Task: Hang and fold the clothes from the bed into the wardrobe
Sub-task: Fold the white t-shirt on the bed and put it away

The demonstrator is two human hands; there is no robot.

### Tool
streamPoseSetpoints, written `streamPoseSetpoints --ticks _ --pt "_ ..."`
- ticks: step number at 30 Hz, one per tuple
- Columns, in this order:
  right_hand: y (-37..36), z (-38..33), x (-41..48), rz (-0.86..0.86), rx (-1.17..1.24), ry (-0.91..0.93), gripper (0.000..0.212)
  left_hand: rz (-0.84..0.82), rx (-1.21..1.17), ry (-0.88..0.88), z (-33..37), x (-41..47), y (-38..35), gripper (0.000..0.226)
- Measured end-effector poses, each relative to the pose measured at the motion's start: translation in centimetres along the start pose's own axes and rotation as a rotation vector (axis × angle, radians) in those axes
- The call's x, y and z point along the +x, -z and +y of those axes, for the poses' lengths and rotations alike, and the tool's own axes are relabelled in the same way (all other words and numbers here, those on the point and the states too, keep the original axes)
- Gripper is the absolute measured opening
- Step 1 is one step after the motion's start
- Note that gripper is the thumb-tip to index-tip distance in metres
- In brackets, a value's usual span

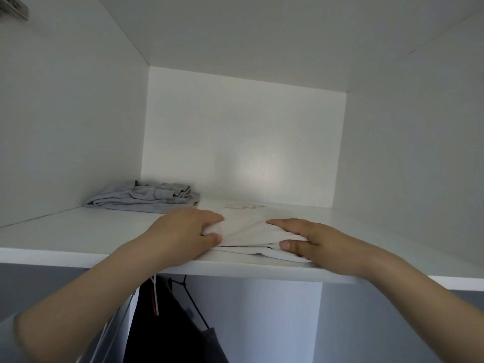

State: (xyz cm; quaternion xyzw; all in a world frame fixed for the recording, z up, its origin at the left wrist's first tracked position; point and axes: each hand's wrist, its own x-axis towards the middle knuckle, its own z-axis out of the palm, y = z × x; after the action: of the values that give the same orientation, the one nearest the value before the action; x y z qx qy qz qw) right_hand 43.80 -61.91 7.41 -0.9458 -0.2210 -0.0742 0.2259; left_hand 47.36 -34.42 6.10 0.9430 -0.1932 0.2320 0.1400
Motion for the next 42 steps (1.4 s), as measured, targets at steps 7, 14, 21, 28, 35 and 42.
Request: streamPoseSetpoints --ticks 7,14,21,28,35,42 --pt "-0.4 1.1 4.5 -0.002 -0.103 -0.02 0.047 -0.244 -0.052 -0.014 -2.3 3.8 0.5 0.044" --pt "-0.7 2.8 9.3 -0.053 -0.166 -0.016 0.05 -0.276 0.079 -0.055 -5.1 7.4 -0.6 0.047" --pt "-2.4 4.9 14.4 0.059 -0.177 0.065 0.046 -0.206 0.418 -0.081 -6.8 10.7 -2.7 0.053" --pt "-3.0 7.2 18.6 0.07 -0.16 0.045 0.047 -0.136 0.571 -0.155 -8.3 14.0 -4.2 0.046" --pt "-3.1 8.9 21.7 0.064 -0.137 0.074 0.048 -0.051 0.548 -0.139 -9.7 15.8 -5.5 0.043" --pt "-3.2 9.4 23.1 0.073 -0.136 0.071 0.048 -0.014 0.6 -0.122 -9.6 16.7 -6.0 0.045"
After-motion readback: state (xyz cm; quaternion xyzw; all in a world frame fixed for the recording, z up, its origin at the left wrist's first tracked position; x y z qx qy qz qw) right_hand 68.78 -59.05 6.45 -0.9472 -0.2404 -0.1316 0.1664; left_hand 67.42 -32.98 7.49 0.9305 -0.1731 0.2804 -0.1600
